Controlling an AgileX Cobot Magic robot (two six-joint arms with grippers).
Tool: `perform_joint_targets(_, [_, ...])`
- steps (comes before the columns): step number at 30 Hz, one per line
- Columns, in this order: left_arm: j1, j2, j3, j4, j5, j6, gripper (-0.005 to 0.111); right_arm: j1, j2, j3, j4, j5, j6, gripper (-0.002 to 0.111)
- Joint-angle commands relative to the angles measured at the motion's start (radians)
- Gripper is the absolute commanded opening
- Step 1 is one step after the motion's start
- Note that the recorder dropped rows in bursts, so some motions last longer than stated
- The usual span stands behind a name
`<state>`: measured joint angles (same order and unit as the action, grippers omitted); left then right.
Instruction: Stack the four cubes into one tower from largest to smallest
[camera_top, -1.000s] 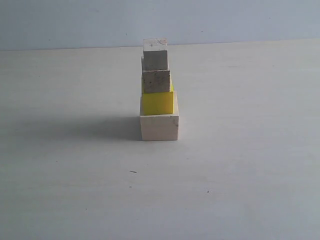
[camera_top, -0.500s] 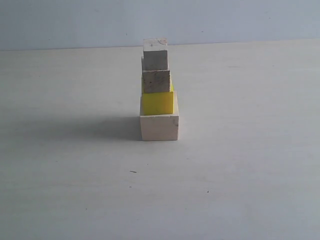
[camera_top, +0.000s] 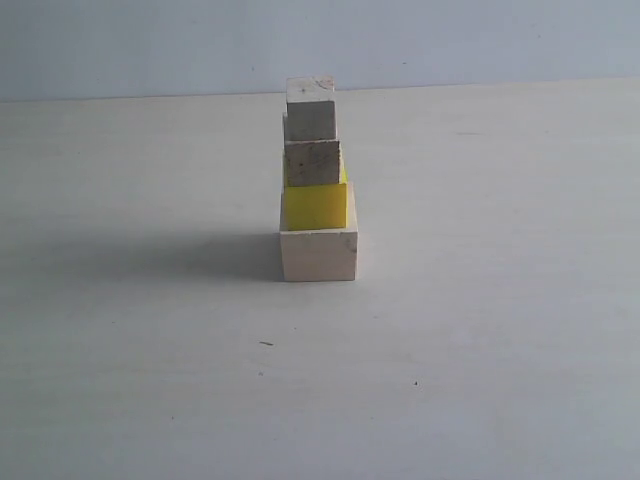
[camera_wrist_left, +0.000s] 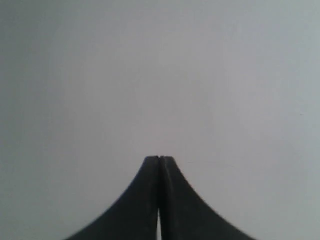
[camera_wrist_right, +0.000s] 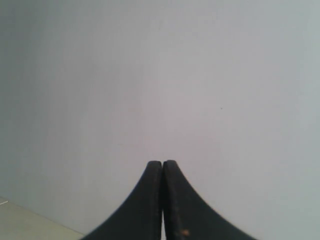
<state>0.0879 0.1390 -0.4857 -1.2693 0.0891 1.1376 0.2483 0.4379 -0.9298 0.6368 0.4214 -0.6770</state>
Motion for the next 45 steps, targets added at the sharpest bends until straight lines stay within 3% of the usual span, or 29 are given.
perform_joint_targets(1, [0.02,-0.017,0.003,0.038,-0.005,0.01,0.0,-0.005,-0.004,0.006,-0.008,-0.001,-0.003,0.0])
perform_joint_targets(6, [0.02,-0.031,0.03,0.11,0.07,-0.046,0.0,-0.005,-0.004,0.006,-0.007,-0.001,-0.003,0.0])
perform_joint_targets(8, [0.02,-0.046,0.047,0.274,0.124,-0.195,0.0,-0.005,-0.004,0.006,-0.007,-0.001,-0.003,0.0])
perform_joint_targets(14, [0.02,-0.081,0.115,0.809,0.178,-0.897,0.0,-0.005,-0.004,0.006,-0.007,-0.001,-0.003,0.0])
perform_joint_targets(18, [0.02,-0.103,0.152,1.047,0.224,-1.138,0.0,-0.005,-0.004,0.006,-0.007,-0.001,-0.003,0.0])
perform_joint_targets(32, [-0.063,-0.139,0.366,1.136,0.26,-1.185,0.0,-0.005,-0.004,0.006,-0.007,-0.001,-0.003,0.0])
perform_joint_targets(45, [-0.077,-0.139,0.486,1.241,0.272,-1.275,0.0,-0.005,-0.004,0.006,-0.001,-0.001,-0.003,0.0])
